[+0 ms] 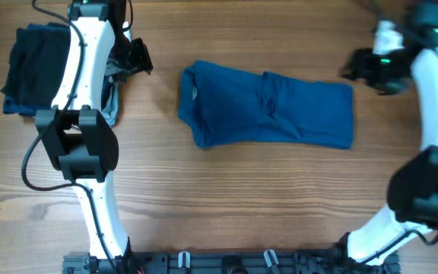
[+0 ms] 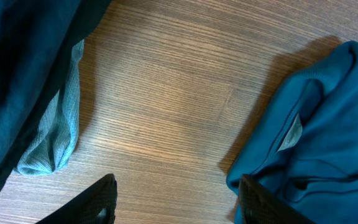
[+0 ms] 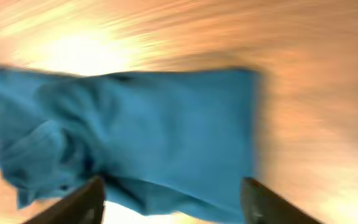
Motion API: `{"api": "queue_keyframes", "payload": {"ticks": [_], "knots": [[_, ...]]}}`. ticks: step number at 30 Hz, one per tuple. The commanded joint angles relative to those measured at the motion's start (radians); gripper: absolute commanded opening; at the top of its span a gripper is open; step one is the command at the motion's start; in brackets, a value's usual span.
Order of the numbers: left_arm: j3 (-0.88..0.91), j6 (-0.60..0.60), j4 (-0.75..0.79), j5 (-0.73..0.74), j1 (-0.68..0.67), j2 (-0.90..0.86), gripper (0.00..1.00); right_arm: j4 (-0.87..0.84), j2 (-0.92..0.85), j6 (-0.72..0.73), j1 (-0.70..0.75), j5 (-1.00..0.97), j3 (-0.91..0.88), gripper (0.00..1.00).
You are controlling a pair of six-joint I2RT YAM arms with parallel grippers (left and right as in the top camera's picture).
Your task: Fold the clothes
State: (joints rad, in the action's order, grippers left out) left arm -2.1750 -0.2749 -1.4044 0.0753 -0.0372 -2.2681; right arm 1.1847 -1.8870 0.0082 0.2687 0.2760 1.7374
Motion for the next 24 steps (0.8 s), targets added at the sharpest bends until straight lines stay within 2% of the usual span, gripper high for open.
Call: {"api": "queue_keyframes", "payload": {"ticks": [1, 4, 7, 11, 13, 17, 20, 21, 24], "knots": [[-0.004, 0.008, 0.015, -0.006, 0.003, 0.004, 0.64, -0.012, -0.008, -0.054, 0.09, -0.036, -0.082, 0.54], [-0.004, 0.008, 0.016, -0.006, 0.002, 0.004, 0.65, -0.118, -0.008, -0.055, 0.12, -0.036, -0.235, 0.55], [-0.004, 0.009, 0.016, -0.006, 0.002, 0.004, 0.66, -0.413, -0.008, -0.061, 0.119, 0.079, -0.5, 0.61], [-0.004, 0.008, 0.006, -0.006, 0.002, 0.003, 0.65, -0.678, -0.009, -0.061, 0.115, 0.157, -0.697, 0.62], [-0.004, 0.009, 0.007, -0.006, 0.002, 0.004, 0.66, -0.755, -0.009, -0.032, 0.114, 0.231, -0.727, 0.62], [-0.004, 0.009, 0.008, -0.006, 0.002, 0.003, 0.66, -0.789, -0.009, -0.005, 0.114, 0.229, -0.727, 0.61], [-0.004, 0.004, 0.008, -0.006, 0.0, 0.003, 0.66, -0.789, -0.009, -0.005, 0.109, 0.226, -0.728, 0.5], [-0.004, -0.003, 0.008, -0.006, -0.001, 0.003, 0.66, -0.798, -0.009, -0.004, 0.097, 0.222, -0.728, 0.43], [-0.004, -0.003, 0.013, -0.006, -0.011, 0.003, 0.66, -0.819, -0.009, -0.006, 0.084, 0.209, -0.728, 0.34]]}}
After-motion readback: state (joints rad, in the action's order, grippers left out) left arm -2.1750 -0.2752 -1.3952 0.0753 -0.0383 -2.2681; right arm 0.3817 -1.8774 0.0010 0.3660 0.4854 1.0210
